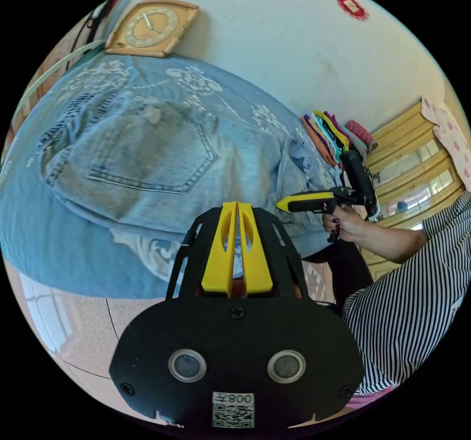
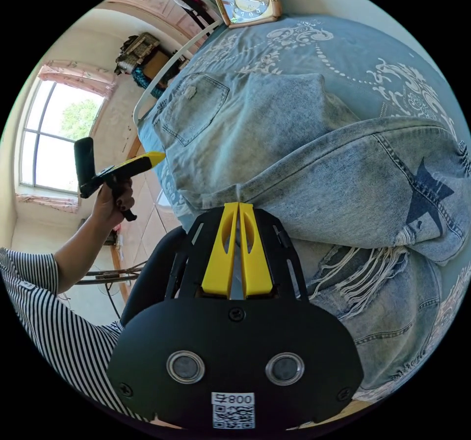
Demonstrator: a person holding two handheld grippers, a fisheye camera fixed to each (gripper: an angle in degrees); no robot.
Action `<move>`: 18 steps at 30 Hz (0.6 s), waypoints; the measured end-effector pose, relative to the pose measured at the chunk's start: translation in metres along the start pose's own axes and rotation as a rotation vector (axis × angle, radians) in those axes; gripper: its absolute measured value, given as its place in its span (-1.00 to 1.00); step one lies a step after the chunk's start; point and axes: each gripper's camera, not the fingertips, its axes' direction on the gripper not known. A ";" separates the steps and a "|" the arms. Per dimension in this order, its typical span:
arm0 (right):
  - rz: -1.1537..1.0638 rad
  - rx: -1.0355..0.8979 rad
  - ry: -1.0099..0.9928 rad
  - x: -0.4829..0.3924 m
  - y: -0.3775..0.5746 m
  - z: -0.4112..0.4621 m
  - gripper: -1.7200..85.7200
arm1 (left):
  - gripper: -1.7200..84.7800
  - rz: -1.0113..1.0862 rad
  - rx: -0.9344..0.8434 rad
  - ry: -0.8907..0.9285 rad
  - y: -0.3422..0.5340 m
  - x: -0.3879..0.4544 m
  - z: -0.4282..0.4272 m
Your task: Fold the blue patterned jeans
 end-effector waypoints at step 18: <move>0.312 0.185 0.066 0.145 -0.050 -0.136 -0.82 | -0.79 0.174 -0.125 0.112 -0.084 0.092 0.100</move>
